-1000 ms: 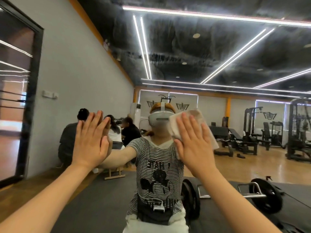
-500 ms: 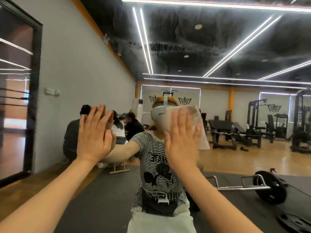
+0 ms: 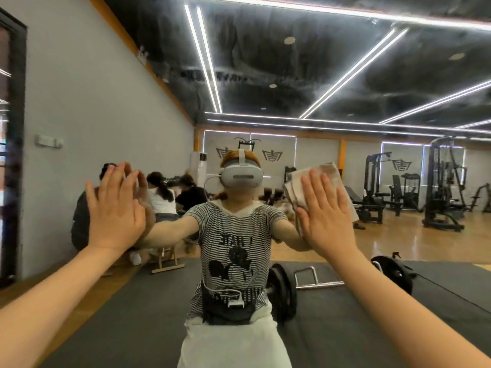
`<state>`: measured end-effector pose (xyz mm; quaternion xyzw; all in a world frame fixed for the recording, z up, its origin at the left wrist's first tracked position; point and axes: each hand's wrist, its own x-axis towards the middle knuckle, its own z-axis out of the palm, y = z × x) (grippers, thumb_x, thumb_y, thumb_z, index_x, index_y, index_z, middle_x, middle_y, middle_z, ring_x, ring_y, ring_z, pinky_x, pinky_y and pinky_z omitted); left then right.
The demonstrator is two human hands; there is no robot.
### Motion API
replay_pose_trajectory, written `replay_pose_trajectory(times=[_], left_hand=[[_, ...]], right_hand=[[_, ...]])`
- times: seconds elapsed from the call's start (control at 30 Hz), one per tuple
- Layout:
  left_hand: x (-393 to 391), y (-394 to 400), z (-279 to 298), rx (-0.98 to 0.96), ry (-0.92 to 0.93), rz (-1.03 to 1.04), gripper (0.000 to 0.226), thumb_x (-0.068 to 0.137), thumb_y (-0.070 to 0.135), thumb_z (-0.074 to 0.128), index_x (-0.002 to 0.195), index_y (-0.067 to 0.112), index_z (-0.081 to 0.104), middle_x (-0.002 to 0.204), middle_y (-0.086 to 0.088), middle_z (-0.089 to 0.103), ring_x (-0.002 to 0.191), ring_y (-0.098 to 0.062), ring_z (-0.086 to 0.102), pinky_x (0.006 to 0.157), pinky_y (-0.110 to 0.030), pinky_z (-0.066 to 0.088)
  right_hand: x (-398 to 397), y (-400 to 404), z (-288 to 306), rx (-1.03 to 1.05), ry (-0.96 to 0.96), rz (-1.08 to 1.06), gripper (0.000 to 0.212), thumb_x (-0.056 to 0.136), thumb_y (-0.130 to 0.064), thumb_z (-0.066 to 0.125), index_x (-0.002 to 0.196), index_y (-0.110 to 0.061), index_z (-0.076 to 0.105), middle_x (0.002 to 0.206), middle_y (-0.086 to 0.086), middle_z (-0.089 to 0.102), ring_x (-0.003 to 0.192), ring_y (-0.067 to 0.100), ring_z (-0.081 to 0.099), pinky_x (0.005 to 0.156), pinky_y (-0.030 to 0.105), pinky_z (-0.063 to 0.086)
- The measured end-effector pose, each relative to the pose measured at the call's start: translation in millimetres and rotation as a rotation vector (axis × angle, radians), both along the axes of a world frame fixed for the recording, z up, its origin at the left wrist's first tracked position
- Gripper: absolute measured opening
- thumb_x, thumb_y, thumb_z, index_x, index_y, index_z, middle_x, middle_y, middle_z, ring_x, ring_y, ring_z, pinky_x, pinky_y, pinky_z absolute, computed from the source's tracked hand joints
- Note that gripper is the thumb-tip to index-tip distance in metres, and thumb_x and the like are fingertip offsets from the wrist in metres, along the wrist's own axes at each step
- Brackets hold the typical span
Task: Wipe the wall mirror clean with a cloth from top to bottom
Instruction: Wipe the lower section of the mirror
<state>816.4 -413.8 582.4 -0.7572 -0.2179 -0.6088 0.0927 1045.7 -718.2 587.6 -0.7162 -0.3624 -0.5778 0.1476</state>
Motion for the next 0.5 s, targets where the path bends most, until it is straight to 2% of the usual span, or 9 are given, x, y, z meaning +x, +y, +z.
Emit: replay_pose_trajectory(times=[0.1,0.2,0.27,0.37,0.5], left_hand=[[14,-28,1,-0.018,-0.004,-0.058,0.061,0.081,0.019,0.041,0.14,0.003,0.04,0.153,-0.02,0.029,0.145,-0.032,0.018,0.117,-0.049,-0.002],[38,-62,5,0.106,0.103,-0.132,0.064,0.083,0.027,0.039,0.144,0.005,0.036,0.154,-0.017,0.029,0.145,-0.028,0.014,0.117,-0.051,0.006],[59,-83,10,0.225,0.177,-0.156,0.066,0.083,0.029,0.038,0.144,0.005,0.034,0.153,-0.018,0.031,0.143,-0.027,0.016,0.116,-0.05,0.01],[88,-98,13,0.361,0.249,-0.111,0.068,0.085,0.033,0.035,0.147,0.006,0.027,0.155,-0.017,0.028,0.144,-0.027,0.016,0.12,-0.045,0.004],[102,-90,6,0.413,0.224,-0.077,0.07,0.087,0.034,0.035,0.15,0.007,0.022,0.158,-0.016,0.022,0.146,-0.028,0.012,0.118,-0.043,0.0]], right_hand=[[-6,3,0,0.034,0.053,0.088,0.065,0.099,-0.042,0.03,0.152,-0.009,0.013,0.159,0.011,0.014,0.147,0.017,0.003,0.118,0.037,-0.002],[-8,4,1,0.036,0.047,0.099,0.065,0.097,-0.039,0.032,0.151,-0.008,0.014,0.158,0.008,0.012,0.146,0.015,0.001,0.117,0.033,-0.008],[-6,6,2,0.023,0.021,0.084,0.065,0.097,-0.038,0.033,0.152,-0.007,0.017,0.158,0.009,0.014,0.146,0.016,0.003,0.117,0.035,-0.006],[5,0,11,-0.038,-0.024,0.063,0.062,0.098,-0.041,0.03,0.151,-0.01,0.02,0.158,0.009,0.02,0.146,0.02,0.01,0.118,0.037,-0.005],[17,-8,19,-0.079,-0.084,0.019,0.063,0.102,-0.052,0.013,0.153,-0.015,0.014,0.158,0.008,0.021,0.146,0.018,0.01,0.118,0.037,-0.005]])
